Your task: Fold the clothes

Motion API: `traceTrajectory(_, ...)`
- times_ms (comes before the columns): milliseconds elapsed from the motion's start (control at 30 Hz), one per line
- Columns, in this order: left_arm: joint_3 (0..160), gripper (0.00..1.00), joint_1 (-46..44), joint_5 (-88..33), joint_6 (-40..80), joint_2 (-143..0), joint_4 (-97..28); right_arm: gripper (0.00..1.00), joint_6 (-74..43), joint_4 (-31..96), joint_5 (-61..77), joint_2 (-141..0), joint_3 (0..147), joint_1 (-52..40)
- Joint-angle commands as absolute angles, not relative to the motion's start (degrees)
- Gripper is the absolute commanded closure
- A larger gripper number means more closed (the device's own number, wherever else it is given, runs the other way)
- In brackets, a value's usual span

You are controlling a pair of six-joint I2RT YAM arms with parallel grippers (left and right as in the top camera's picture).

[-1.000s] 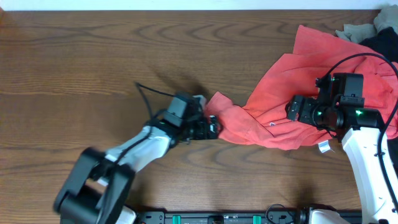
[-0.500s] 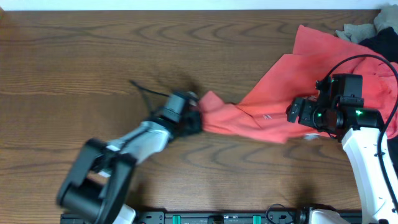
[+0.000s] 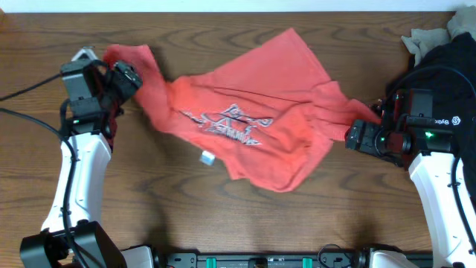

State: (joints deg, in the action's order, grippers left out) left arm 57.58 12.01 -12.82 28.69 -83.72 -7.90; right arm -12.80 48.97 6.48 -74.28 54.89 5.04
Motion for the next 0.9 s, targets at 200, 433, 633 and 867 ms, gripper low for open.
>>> traceTrajectory(200, 55.72, 0.02, 3.57, -23.22, 33.12, -86.61, -33.87, 0.01, -12.58, 49.15, 5.82, -73.73, 55.07, 5.82)
traceTrajectory(433, 51.77, 0.08, -9.17, -23.57, 37.01, -89.49, -35.62, 0.01, -12.60, 49.06, 5.82, -73.73, 55.07, 5.82)
traceTrajectory(633, 51.05, 0.19, -19.42, -23.55, 41.23, -94.76, -31.68, 0.01, -12.60, 49.08, 5.80, -73.73, 55.07, 5.82)
traceTrajectory(867, 51.05, 0.94, -24.18, -22.98, 42.24, -99.77, -28.67, 0.01, -12.60, 49.17, 5.82, -73.73, 55.07, 5.82)
